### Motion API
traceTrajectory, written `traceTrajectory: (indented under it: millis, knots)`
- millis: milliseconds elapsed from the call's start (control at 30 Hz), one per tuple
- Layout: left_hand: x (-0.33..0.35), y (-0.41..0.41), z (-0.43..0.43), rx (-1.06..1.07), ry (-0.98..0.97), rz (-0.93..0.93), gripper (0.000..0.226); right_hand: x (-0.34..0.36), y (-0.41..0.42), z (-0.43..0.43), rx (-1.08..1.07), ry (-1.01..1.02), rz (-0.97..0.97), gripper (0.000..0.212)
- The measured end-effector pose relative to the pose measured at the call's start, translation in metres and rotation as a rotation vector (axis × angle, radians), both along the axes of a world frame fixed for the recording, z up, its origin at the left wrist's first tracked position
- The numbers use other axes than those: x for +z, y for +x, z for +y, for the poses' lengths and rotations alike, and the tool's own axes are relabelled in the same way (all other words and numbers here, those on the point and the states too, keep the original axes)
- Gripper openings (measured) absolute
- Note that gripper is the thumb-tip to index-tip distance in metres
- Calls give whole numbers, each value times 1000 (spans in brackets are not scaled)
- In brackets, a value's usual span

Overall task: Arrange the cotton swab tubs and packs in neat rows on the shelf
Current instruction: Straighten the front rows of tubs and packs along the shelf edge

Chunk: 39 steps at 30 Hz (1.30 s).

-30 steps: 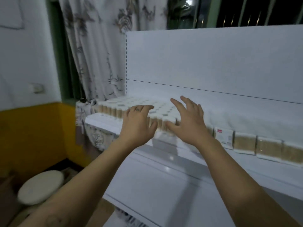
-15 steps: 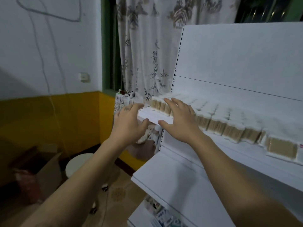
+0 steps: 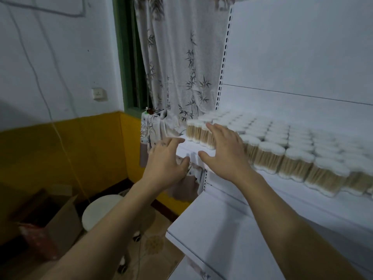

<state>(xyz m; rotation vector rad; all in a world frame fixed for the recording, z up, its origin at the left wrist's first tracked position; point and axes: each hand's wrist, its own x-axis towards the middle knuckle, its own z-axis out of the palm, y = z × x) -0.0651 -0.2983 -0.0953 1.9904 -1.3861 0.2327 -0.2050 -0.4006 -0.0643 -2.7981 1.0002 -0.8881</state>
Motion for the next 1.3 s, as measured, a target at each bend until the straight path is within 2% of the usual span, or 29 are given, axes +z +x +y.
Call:
traceTrajectory:
  millis: [233, 467, 667, 833, 1000, 1133, 1300]
  knots:
    - [6, 26, -69, -13, 47, -87, 51, 13, 11, -71, -88, -105, -22, 52]
    - [12, 54, -105, -15, 58, -127, 53, 18, 44, -95, -95, -101, 135, 53]
    - [3, 93, -137, -139, -49, -71, 56, 27, 79, -105, -155, -154, 151, 47]
    - [-7, 116, -163, -312, -151, -17, 59, 24, 105, -106, -263, -170, 237, 48]
    - [-22, 123, -177, -413, -197, 7, 60, 20, 122, -102, -369, -172, 335, 37]
    - [-38, 125, -181, -424, -222, 155, 70, 15, 129, -106, -400, -210, 231, 27]
    - [-44, 130, -195, -457, -227, 129, 61, 19, 135, -110, -448, -141, 204, 23]
